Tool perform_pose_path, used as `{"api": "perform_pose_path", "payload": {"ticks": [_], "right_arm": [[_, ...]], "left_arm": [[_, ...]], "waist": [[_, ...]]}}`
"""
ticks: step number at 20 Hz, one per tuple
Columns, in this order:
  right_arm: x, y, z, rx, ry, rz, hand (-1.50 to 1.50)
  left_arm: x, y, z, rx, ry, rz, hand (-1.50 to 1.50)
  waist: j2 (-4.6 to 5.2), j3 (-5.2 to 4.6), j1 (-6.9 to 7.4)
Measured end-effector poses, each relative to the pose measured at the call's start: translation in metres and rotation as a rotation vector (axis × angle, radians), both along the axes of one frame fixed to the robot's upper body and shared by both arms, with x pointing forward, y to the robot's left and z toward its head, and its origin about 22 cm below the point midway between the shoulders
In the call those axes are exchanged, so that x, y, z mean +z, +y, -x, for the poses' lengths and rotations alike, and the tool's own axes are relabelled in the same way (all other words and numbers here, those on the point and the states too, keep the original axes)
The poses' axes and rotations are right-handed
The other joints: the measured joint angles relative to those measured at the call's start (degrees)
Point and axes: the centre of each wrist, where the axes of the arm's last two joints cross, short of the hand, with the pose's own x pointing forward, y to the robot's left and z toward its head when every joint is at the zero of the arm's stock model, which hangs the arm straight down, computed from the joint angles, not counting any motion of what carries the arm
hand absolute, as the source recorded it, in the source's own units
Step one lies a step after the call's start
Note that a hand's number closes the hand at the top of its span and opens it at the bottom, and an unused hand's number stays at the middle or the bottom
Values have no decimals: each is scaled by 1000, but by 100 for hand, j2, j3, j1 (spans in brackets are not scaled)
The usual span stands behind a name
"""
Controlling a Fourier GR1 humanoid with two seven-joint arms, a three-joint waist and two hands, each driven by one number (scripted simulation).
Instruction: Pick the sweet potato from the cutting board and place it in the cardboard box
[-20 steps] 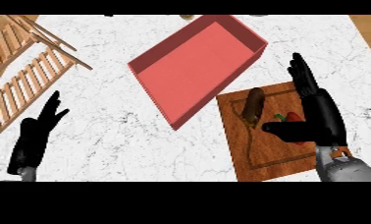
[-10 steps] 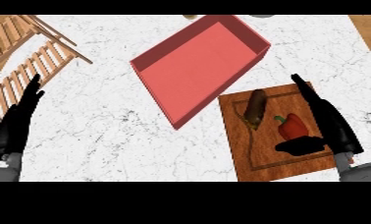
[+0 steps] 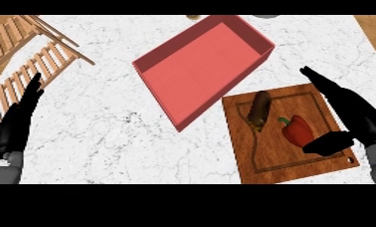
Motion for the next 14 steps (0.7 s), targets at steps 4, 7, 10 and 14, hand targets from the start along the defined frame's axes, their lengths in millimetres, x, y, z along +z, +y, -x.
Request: {"api": "perform_pose_path", "payload": {"ticks": [4, 7, 10, 14], "right_arm": [[20, 7, -16, 39, 134, 166, -150], [26, 25, -30, 64, 242, 254, -150], [31, 41, -45, 78, 349, 347, -150], [28, 65, -68, 88, 473, 419, -150]], "left_arm": [[3, -1, -4, -2, 5, -7, 0], [6, 2, -7, -9, 1, -5, 0], [6, -2, -10, -8, 3, -5, 0], [5, -6, -12, -16, 2, -4, 0]], "waist": [[11, 0, 48], [18, 2, 93], [23, 0, 110], [23, 6, 105]]}}
